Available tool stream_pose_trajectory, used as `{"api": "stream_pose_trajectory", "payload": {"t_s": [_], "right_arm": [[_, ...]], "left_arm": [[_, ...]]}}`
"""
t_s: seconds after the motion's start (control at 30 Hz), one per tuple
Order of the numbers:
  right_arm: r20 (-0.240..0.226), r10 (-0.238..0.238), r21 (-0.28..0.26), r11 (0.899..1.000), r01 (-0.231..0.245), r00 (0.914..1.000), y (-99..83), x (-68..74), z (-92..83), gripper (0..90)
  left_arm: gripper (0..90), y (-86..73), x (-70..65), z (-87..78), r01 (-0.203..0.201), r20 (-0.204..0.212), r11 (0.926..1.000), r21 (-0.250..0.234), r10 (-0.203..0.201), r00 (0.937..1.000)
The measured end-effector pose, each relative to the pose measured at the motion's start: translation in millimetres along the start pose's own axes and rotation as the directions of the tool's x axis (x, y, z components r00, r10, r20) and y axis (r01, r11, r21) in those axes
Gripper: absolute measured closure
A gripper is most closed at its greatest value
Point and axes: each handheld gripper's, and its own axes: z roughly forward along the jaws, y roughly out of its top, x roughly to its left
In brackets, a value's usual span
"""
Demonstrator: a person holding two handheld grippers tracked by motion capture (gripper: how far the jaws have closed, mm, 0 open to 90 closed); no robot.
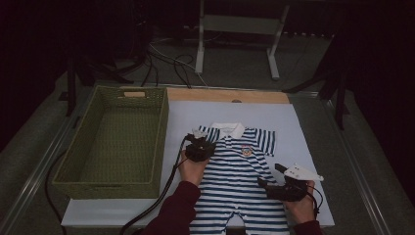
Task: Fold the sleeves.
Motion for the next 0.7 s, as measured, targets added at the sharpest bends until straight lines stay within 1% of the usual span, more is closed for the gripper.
{"api": "stream_pose_trajectory", "payload": {"t_s": [0.03,0.1,0.17,0.23,0.27,0.3,0.37,0.4,0.43,0.47,0.53,0.63,0.67,0.7], "right_arm": [[0.0,-0.001,0.0,1.0,0.001,1.0,0.0,0.0,0.0,10.7],[0.001,0.0,0.0,1.0,0.0,1.0,0.0,0.0,0.0,10.7],[0.0,0.0,0.0,1.0,0.0,1.0,-0.1,-0.1,0.0,10.6],[0.001,0.0,-0.001,1.0,0.0,1.0,-0.1,0.0,0.0,10.6],[0.001,0.0,-0.001,1.0,0.0,1.0,-0.1,-0.1,0.0,10.6],[0.001,-0.001,-0.001,1.0,0.001,1.0,-0.1,-0.2,0.0,10.7],[0.001,0.001,0.0,1.0,-0.001,1.0,-0.2,-0.1,0.0,10.6],[0.001,0.001,0.0,1.0,-0.001,1.0,-0.2,-0.1,0.0,10.6],[0.001,0.001,-0.001,1.0,-0.001,1.0,-0.1,-0.2,0.0,10.6],[0.001,-0.001,-0.001,1.0,0.001,1.0,-0.2,-0.3,0.1,10.6],[0.001,0.001,-0.001,1.0,-0.001,1.0,-0.2,-0.3,0.1,10.6],[0.001,0.0,-0.001,1.0,0.0,1.0,-0.2,-0.3,0.0,10.6],[0.001,0.0,-0.001,1.0,0.0,1.0,-0.2,-0.3,0.0,10.6],[0.002,0.002,-0.001,1.0,-0.002,1.0,-0.2,-0.4,0.0,10.5]], "left_arm": [[68.4,-0.1,-0.3,-0.1,-0.005,-0.009,1.0,-0.001,0.005,0.9999],[65.6,0.0,-0.4,-0.5,-0.007,0.003,1.0,-0.007,0.007,1.0],[60.9,0.1,-0.9,-0.6,-0.009,0.007,0.9999,-0.012,0.009,0.9999],[58.5,0.5,-1.9,-1.8,-0.015,0.035,0.9995,-0.029,0.016,0.9992],[53.9,0.5,-1.9,-1.8,-0.015,0.035,0.9995,-0.029,0.016,0.9992],[49.2,1.1,-3.7,-2.3,-0.024,0.029,0.9992,-0.031,0.024,0.9993],[39.0,1.5,-4.4,-2.5,-0.026,0.036,0.9992,-0.03,0.027,0.999],[35.4,1.5,-4.4,-2.5,-0.026,0.036,0.9992,-0.03,0.027,0.999],[31.7,1.6,-5.4,-3.5,-0.036,0.026,0.9985,-0.042,0.037,0.999],[28.2,1.9,-5.5,-4.1,-0.04,0.025,0.9983,-0.043,0.041,0.9988],[22.5,2.4,-5.9,-5.3,-0.052,0.019,0.9975,-0.049,0.053,0.9984],[15.9,3.2,-5.9,-7.2,-0.058,0.015,0.9967,-0.056,0.059,0.9981],[15.3,3.2,-5.9,-7.2,-0.058,0.015,0.9967,-0.056,0.059,0.9981],[14.0,3.5,-5.3,-8.6,-0.068,0.018,0.9961,-0.057,0.069,0.9974]]}}
